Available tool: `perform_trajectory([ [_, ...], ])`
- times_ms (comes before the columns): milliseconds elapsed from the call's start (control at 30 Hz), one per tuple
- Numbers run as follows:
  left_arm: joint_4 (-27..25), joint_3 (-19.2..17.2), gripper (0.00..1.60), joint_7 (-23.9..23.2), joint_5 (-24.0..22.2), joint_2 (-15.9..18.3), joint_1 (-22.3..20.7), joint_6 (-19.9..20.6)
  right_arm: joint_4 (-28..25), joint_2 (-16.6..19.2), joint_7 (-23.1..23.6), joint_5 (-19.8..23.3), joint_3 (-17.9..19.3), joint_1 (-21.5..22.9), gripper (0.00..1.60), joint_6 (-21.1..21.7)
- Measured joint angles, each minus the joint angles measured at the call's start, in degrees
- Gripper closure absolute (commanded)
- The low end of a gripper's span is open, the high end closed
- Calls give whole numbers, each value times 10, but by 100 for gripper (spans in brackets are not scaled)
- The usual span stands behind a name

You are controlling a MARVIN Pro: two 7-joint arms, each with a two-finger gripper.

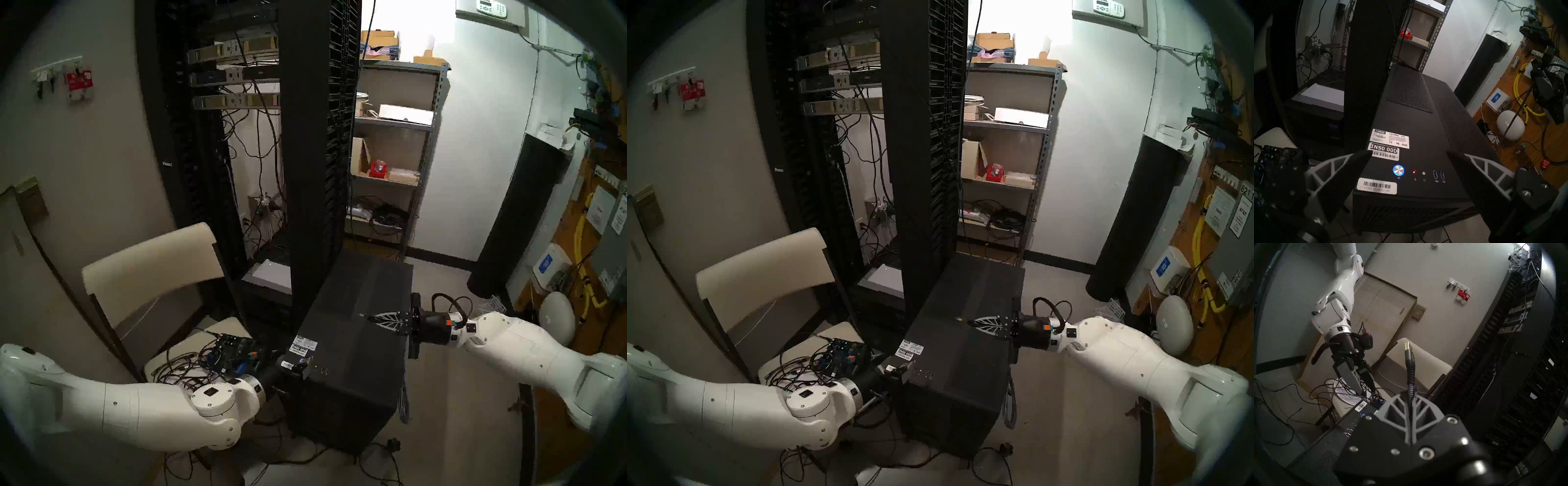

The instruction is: Insert the cable into the workstation's USB slot

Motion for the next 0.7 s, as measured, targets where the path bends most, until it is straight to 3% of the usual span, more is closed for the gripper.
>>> perform_trajectory([
  [467,0,0,0,0,0,0,0,0,80,-77,119,-32,-39,73,160,142],
  [700,0,0,0,0,0,0,0,0,122,-118,139,-52,-60,102,160,194],
])
